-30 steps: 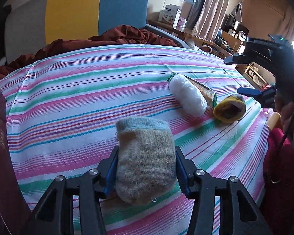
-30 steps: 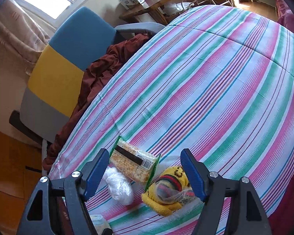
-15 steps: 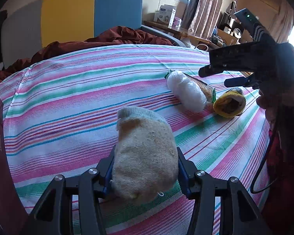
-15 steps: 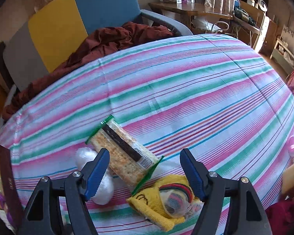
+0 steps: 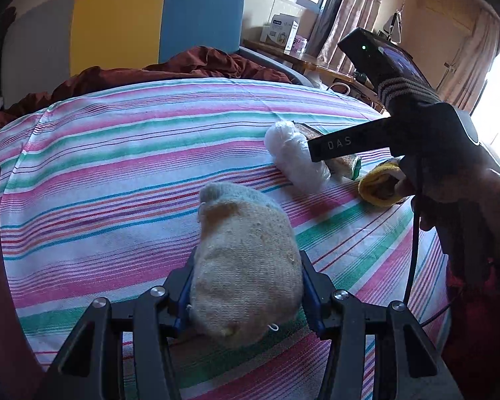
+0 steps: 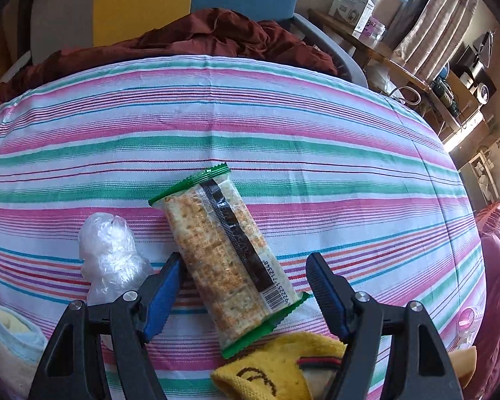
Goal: Organize objects
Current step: 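Grasp the clear cracker packet with the right tool while the left tool holds the sock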
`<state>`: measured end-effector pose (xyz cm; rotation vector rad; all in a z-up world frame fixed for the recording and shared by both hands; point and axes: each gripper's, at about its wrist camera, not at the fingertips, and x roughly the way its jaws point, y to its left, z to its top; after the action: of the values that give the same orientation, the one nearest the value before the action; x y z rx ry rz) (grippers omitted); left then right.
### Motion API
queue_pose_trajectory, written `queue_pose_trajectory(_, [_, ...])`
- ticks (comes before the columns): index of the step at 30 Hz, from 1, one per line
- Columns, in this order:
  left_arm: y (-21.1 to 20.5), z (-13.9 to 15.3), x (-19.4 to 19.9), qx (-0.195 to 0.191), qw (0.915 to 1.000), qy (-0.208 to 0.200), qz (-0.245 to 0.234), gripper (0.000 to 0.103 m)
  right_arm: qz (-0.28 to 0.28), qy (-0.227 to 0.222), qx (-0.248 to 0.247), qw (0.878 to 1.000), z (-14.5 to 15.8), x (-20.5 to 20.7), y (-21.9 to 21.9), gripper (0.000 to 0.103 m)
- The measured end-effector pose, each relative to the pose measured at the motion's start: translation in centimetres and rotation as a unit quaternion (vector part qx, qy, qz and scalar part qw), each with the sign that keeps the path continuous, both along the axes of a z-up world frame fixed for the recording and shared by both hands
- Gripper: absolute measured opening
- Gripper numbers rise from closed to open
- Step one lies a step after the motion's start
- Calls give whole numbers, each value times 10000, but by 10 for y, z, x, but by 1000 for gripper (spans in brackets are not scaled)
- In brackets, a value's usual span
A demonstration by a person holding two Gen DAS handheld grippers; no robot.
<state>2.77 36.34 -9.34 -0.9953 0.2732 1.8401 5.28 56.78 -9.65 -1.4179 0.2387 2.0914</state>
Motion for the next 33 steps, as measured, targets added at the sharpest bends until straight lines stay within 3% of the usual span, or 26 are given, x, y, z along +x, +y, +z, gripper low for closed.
queue_pose_trajectory(8, [0,0,-1,20,10000,-41,-4,54,-37,150,-345,9993,-4,-4,15,75])
queue_pose_trajectory(12, [-2,0,-2,29,10000,-62,-5,54,-53,332,-745,9967,-3,-3,20,45])
queue_pose_trajectory(33, [2,0,8,-238,9992,304,-46,52,-82,218,-823,9963,-7,-7,25,46])
